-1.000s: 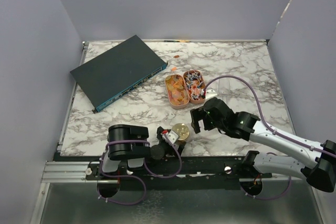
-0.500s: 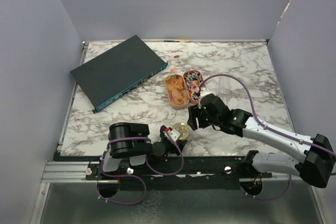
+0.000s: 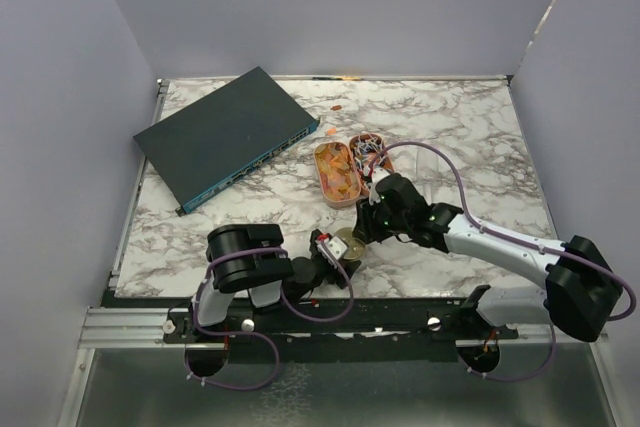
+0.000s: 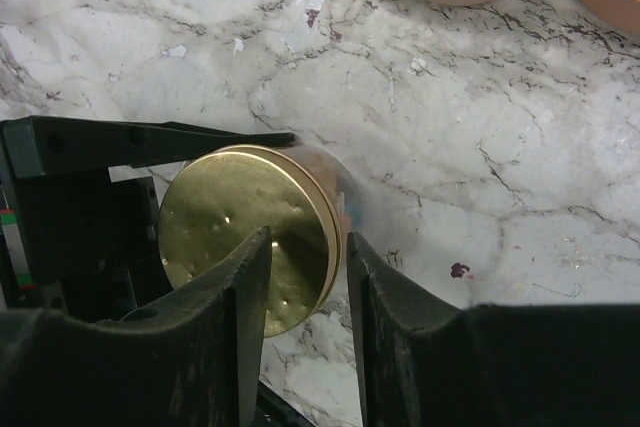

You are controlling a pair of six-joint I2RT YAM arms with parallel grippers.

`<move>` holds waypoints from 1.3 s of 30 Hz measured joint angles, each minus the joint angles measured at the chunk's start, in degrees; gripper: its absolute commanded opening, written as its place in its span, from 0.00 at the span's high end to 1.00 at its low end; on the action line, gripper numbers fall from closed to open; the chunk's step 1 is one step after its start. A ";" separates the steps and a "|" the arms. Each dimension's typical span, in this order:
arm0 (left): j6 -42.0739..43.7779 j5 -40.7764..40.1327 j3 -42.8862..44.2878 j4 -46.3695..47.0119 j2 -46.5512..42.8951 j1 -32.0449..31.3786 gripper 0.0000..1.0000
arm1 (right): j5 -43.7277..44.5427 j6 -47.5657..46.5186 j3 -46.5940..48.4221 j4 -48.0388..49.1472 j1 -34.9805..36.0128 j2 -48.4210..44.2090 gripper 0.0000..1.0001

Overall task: Pack the candies
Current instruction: Screw the bottle lid onto the packing bottle.

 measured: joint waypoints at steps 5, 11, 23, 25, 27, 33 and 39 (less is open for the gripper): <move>0.33 1.75 0.57 0.04 0.42 0.72 0.40 | -1.64 -0.17 -0.85 1.75 -1.14 1.11 0.65; 0.46 2.36 0.59 0.04 0.59 0.87 0.40 | -2.67 -0.39 -0.94 3.65 -1.92 2.32 0.73; 0.46 2.51 0.59 0.07 0.59 1.14 0.41 | -4.15 0.15 -3.72 6.10 -2.58 0.81 0.82; 0.46 2.51 0.59 0.07 0.59 1.25 0.41 | -4.39 0.81 -4.66 6.67 -2.71 -0.02 0.83; 0.46 2.54 0.59 0.07 0.59 1.31 0.41 | -4.42 1.75 -5.73 7.13 -2.78 -1.07 0.83; 0.48 2.60 0.57 0.07 0.59 1.40 0.41 | -3.02 5.14 -8.76 6.73 -1.33 -5.29 0.84; 0.48 2.71 0.52 0.09 0.46 1.46 0.42 | -0.31 9.64 -10.75 1.86 3.78 -10.95 0.84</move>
